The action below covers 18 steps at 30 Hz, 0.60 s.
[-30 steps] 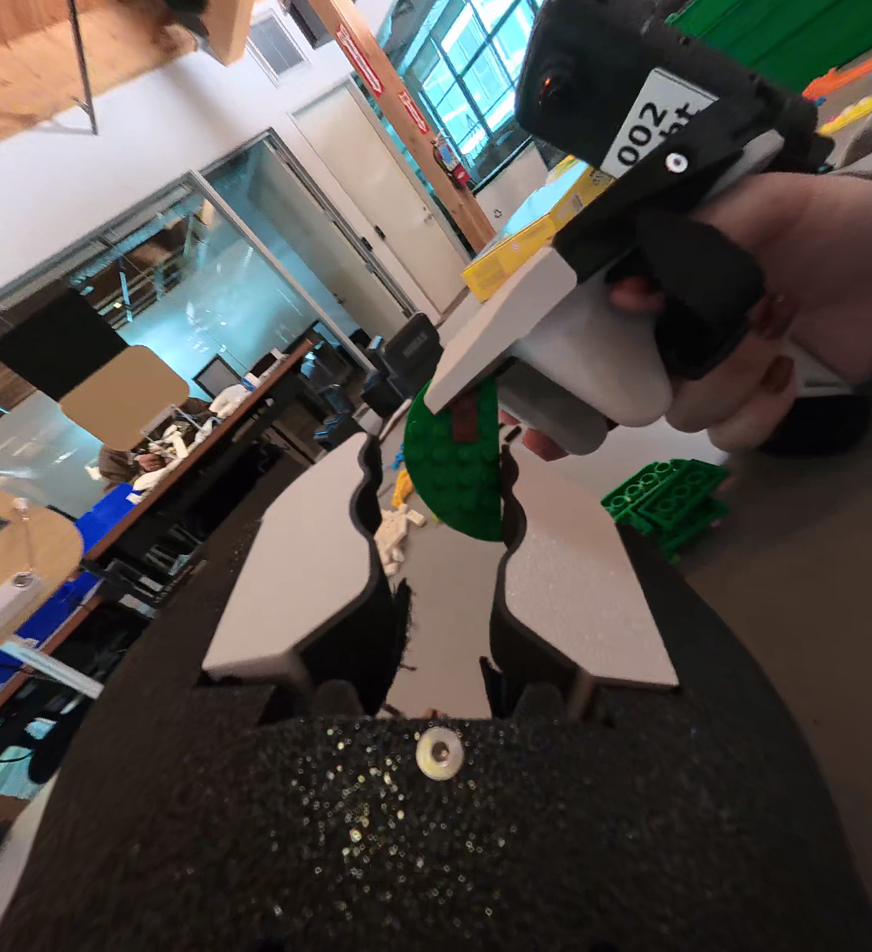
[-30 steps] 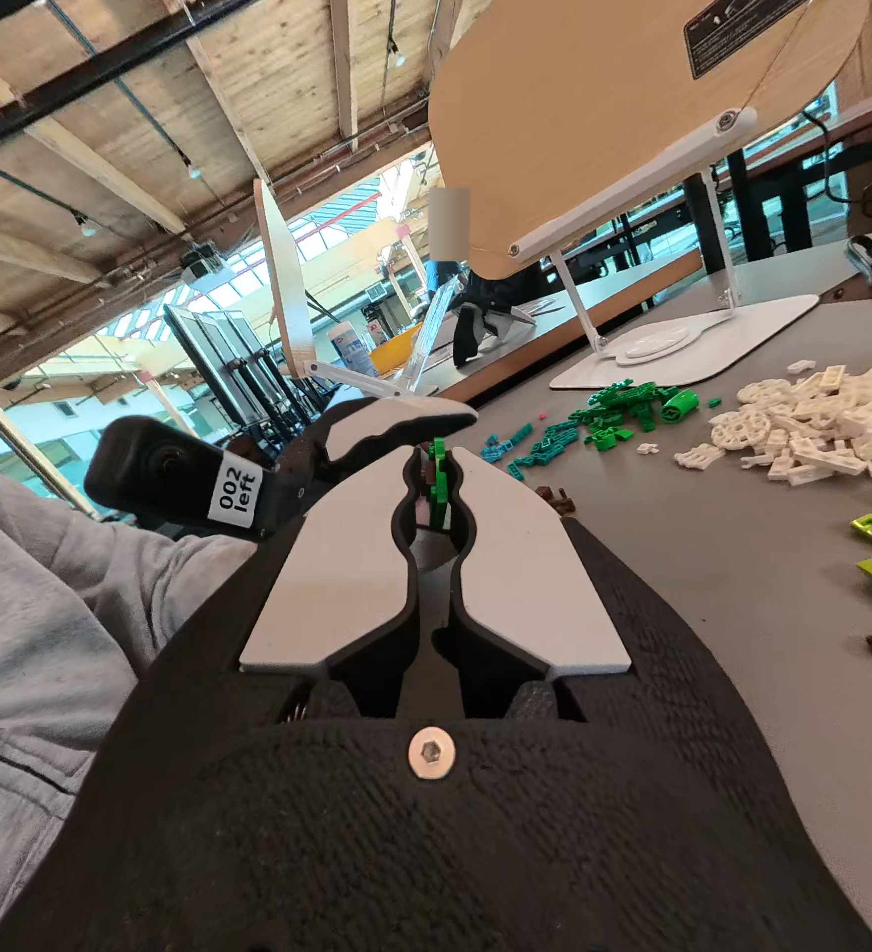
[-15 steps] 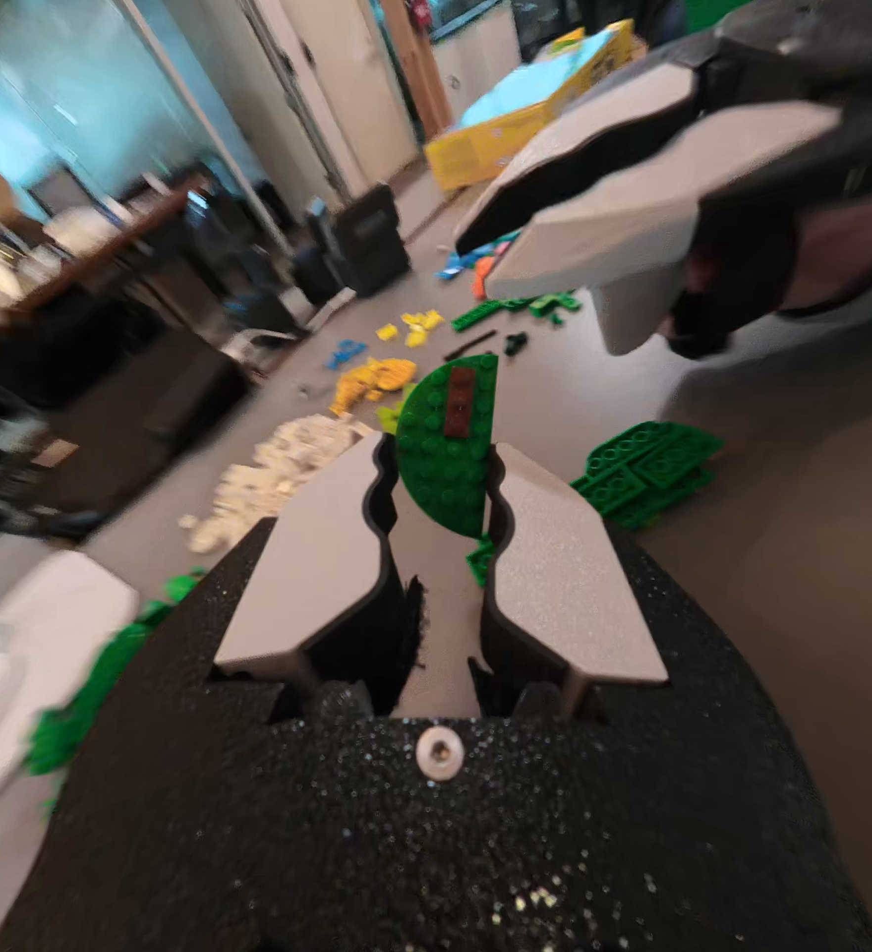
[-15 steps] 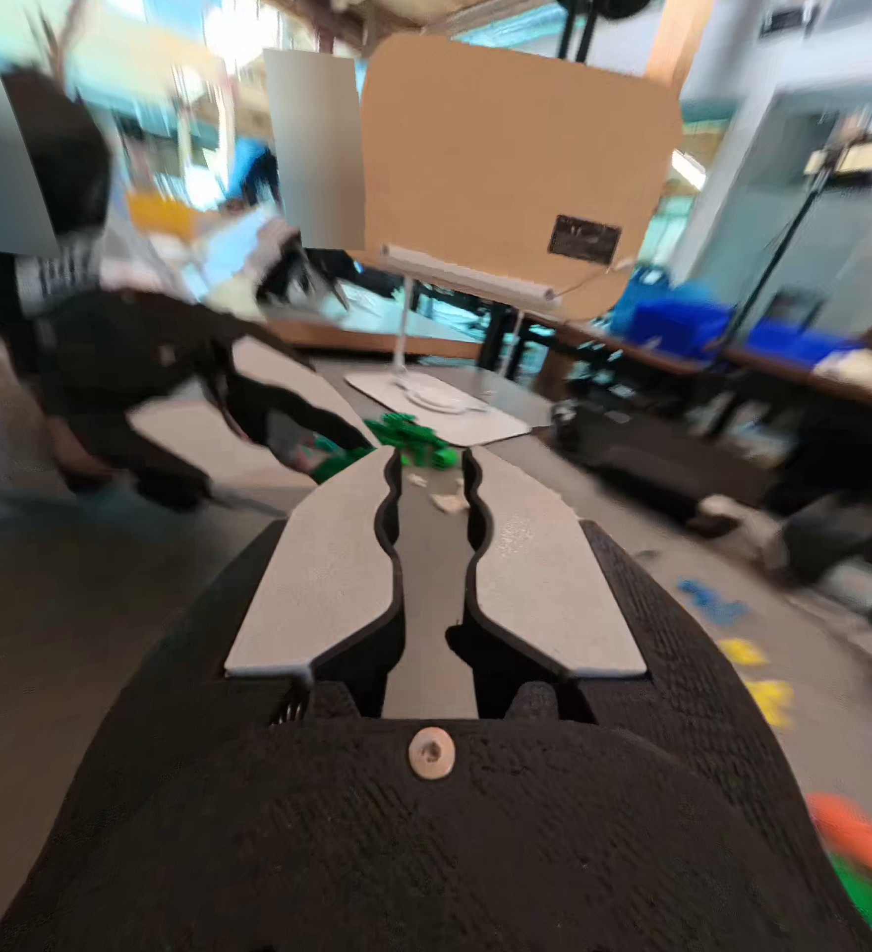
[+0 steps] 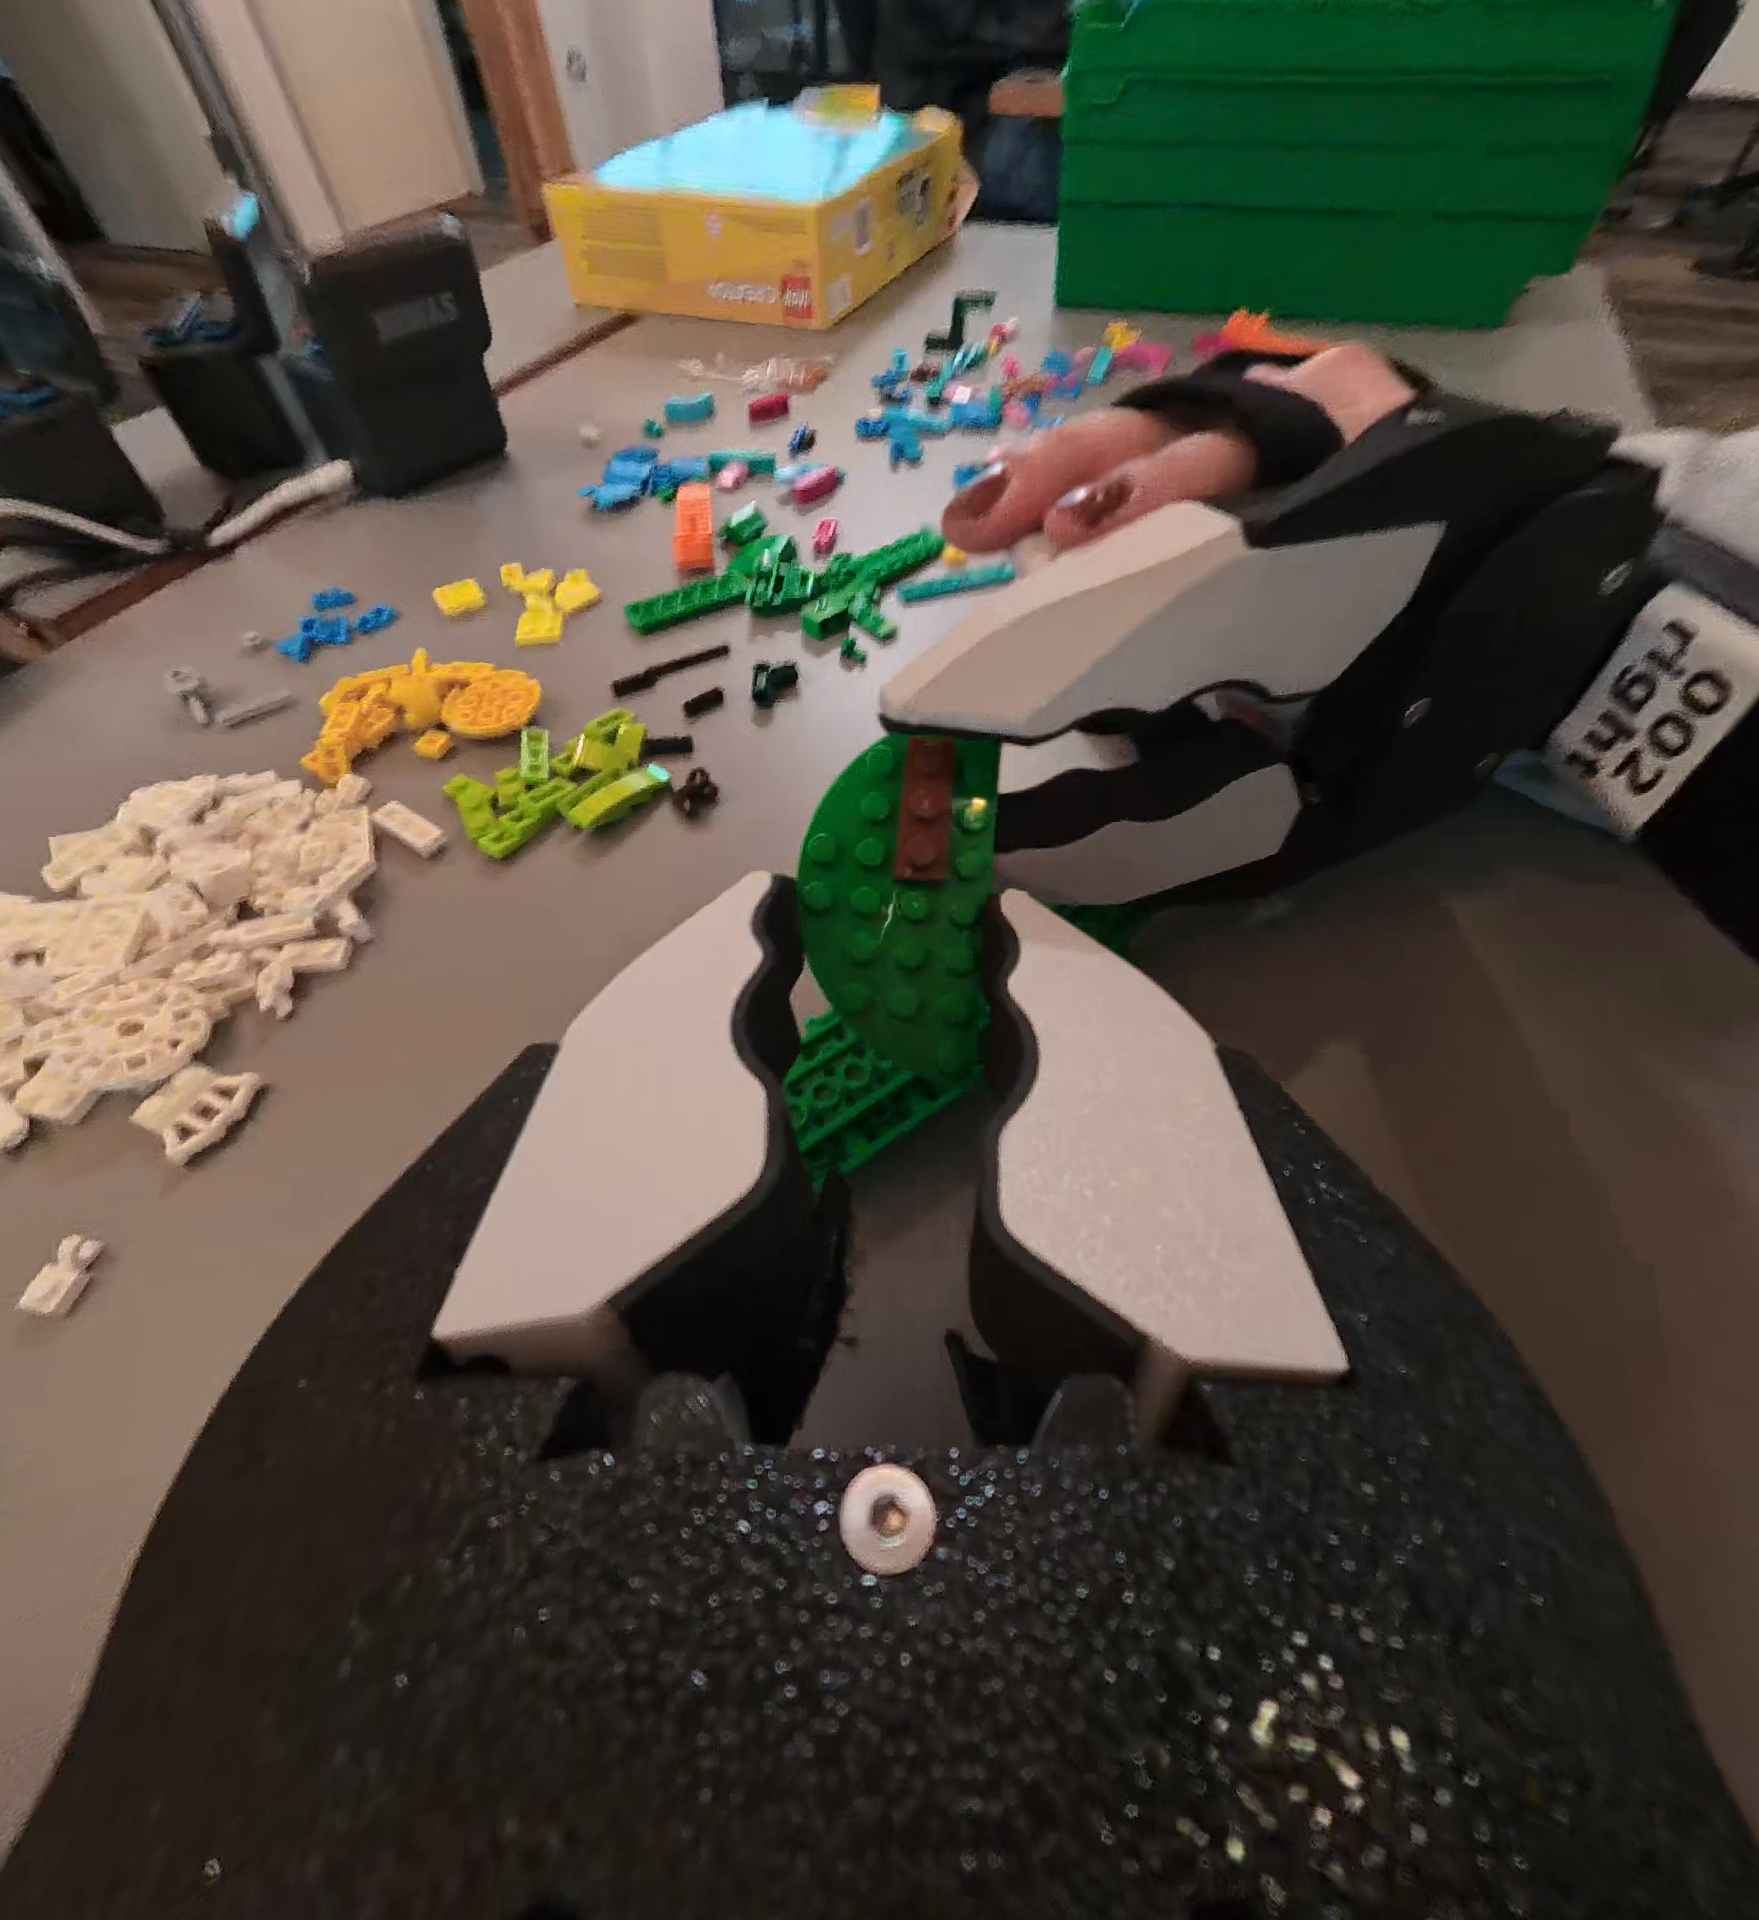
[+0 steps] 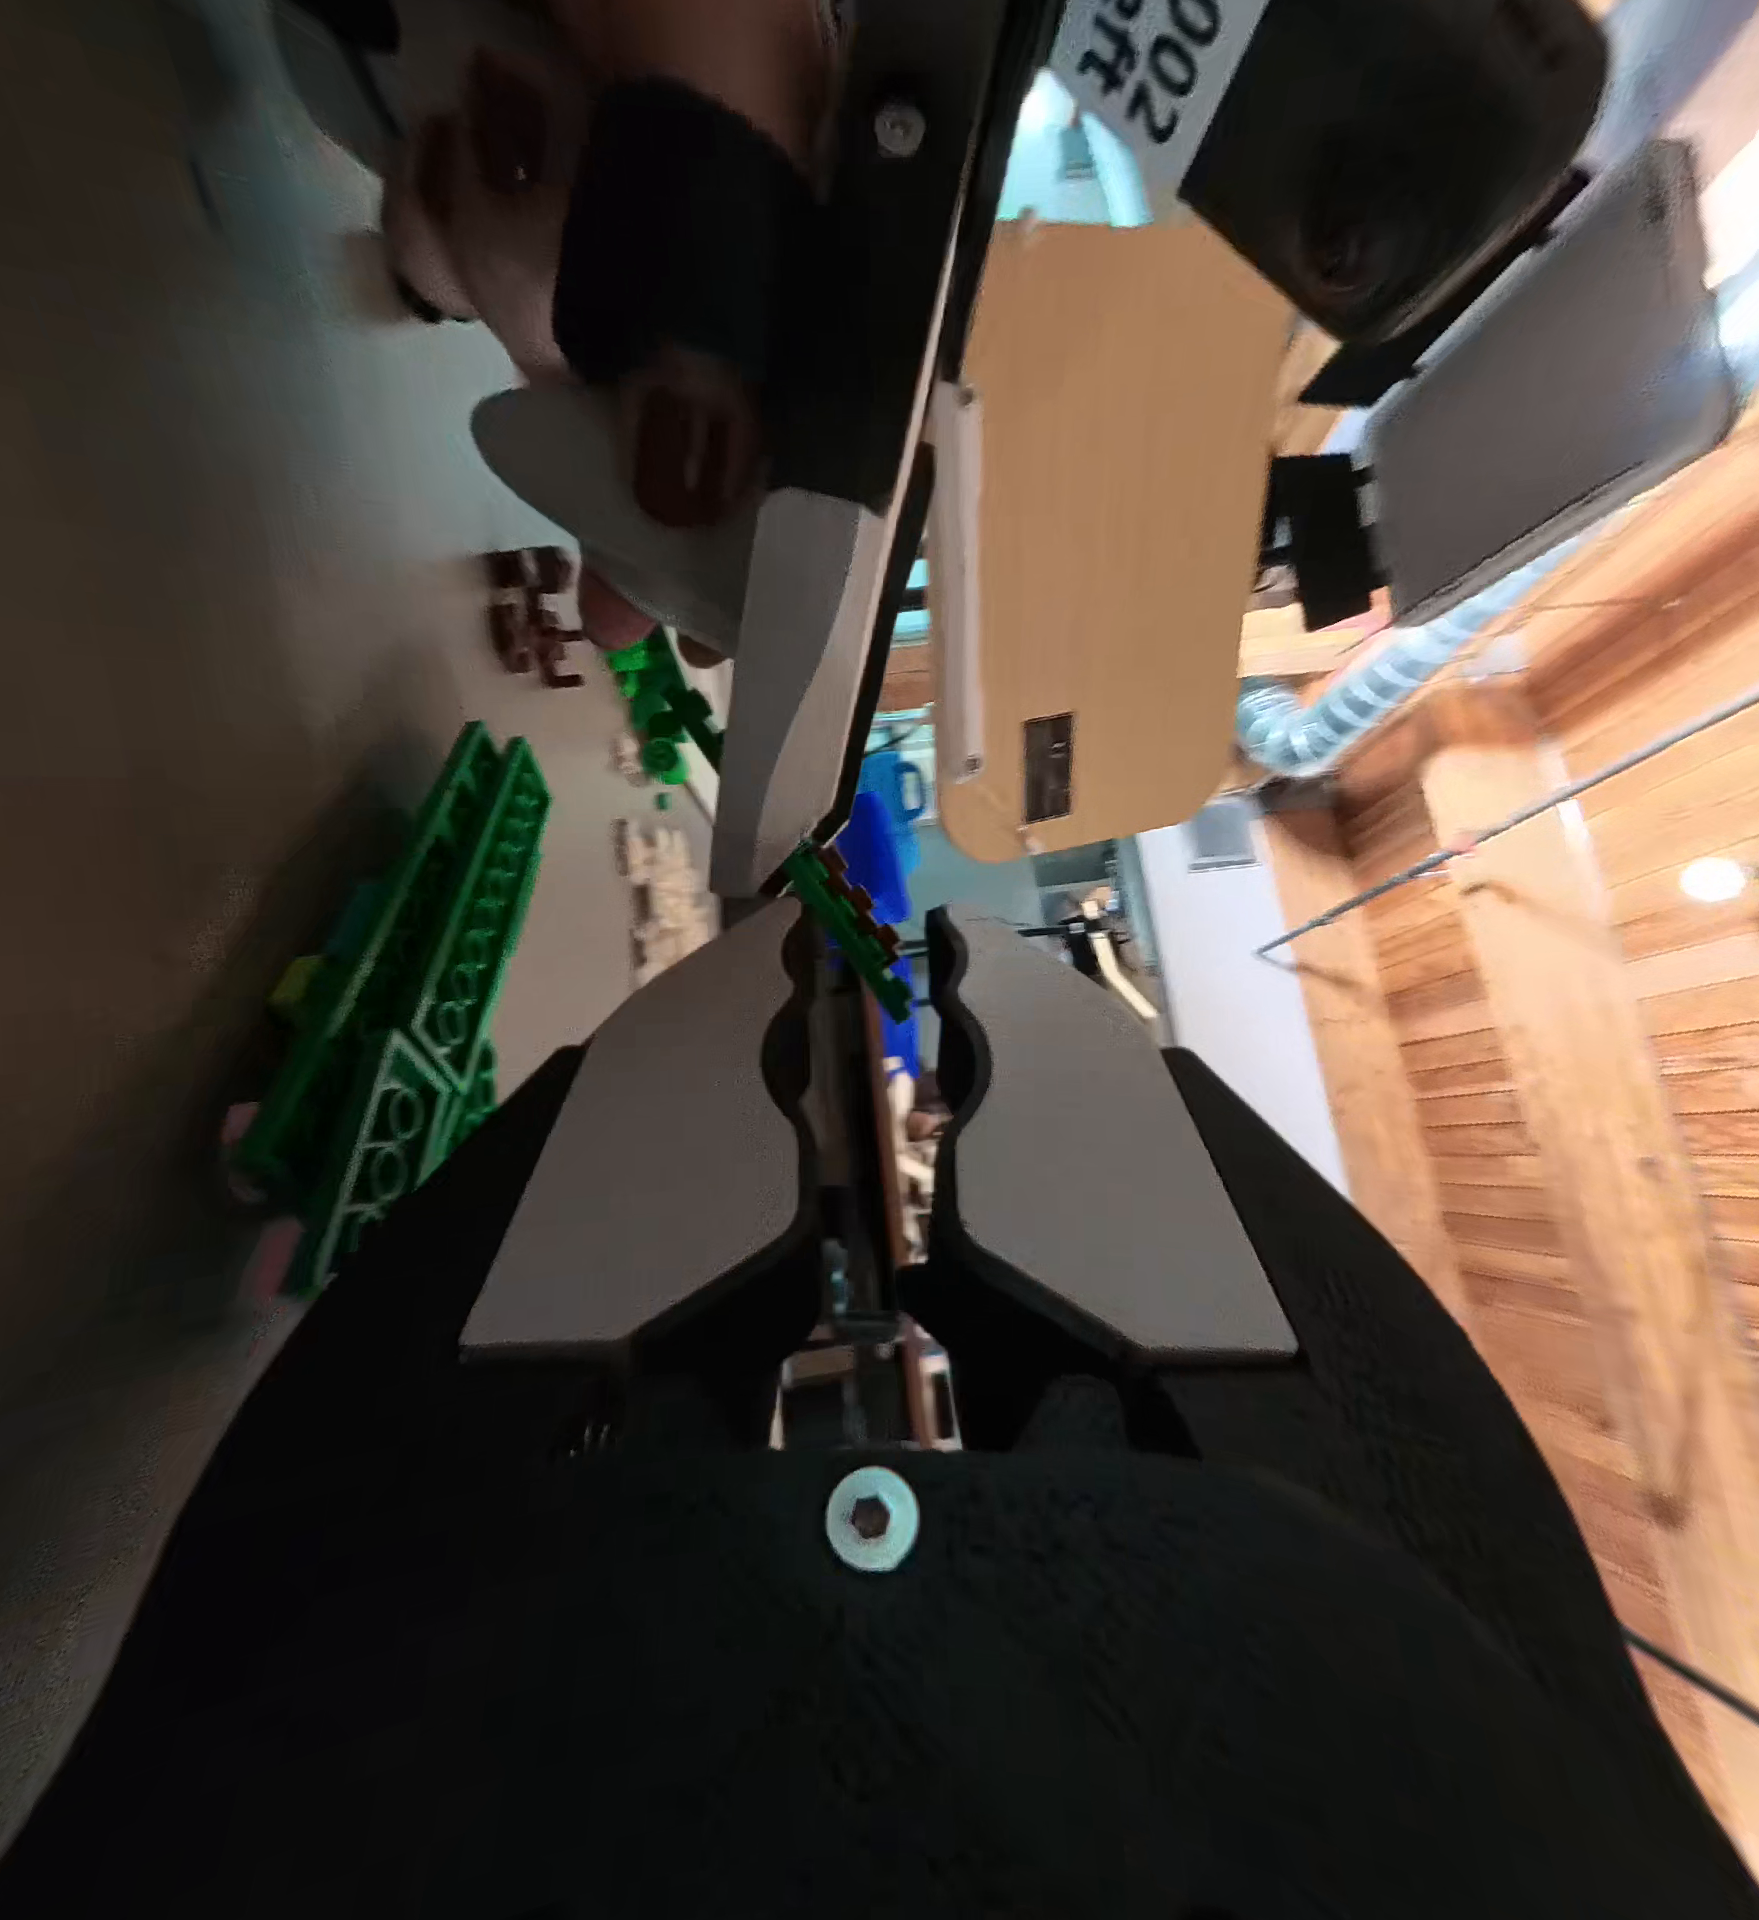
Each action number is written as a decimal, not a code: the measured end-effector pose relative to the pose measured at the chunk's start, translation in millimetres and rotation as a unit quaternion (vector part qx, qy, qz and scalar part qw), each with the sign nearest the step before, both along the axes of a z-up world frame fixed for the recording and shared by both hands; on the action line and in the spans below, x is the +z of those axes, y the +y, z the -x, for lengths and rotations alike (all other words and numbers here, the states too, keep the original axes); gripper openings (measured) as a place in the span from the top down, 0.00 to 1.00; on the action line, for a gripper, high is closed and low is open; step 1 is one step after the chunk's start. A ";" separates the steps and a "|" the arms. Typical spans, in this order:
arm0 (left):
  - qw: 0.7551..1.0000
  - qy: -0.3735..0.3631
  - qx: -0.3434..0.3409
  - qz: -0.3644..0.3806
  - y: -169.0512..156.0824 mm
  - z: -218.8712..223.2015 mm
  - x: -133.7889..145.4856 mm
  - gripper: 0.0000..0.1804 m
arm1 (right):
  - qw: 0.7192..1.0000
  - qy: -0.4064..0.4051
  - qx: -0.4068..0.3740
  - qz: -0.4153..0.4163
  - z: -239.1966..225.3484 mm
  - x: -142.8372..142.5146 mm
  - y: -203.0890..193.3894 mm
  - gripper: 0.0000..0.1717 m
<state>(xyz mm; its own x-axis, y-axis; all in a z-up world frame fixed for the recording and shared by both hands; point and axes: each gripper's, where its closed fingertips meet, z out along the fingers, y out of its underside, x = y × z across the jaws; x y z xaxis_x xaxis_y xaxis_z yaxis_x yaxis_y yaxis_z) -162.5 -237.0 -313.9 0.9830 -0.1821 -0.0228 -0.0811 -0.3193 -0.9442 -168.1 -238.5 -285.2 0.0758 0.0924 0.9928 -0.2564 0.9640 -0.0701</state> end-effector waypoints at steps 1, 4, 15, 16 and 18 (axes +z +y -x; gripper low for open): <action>1.000 -0.005 -0.007 -0.019 -0.6 -1.8 6.4 0.81 | 1.000 0.019 0.001 -0.003 -2.1 5.6 -1.1 0.91; 0.997 -0.010 -0.014 -0.072 -1.5 -3.8 20.9 0.81 | 0.998 0.045 0.007 0.031 -5.0 18.0 -1.7 0.91; 0.978 -0.138 -0.036 -0.150 -4.8 -5.9 42.6 0.80 | 0.994 0.051 0.000 0.099 -2.9 26.2 3.0 0.95; 0.978 -0.146 -0.040 -0.146 -4.4 -7.3 42.1 0.80 | 0.994 0.055 -0.001 0.100 -3.2 27.1 3.5 0.95; 0.970 -0.194 -0.064 -0.133 -4.6 -13.1 41.1 0.81 | 0.993 0.064 -0.001 0.102 -4.4 30.1 4.1 0.95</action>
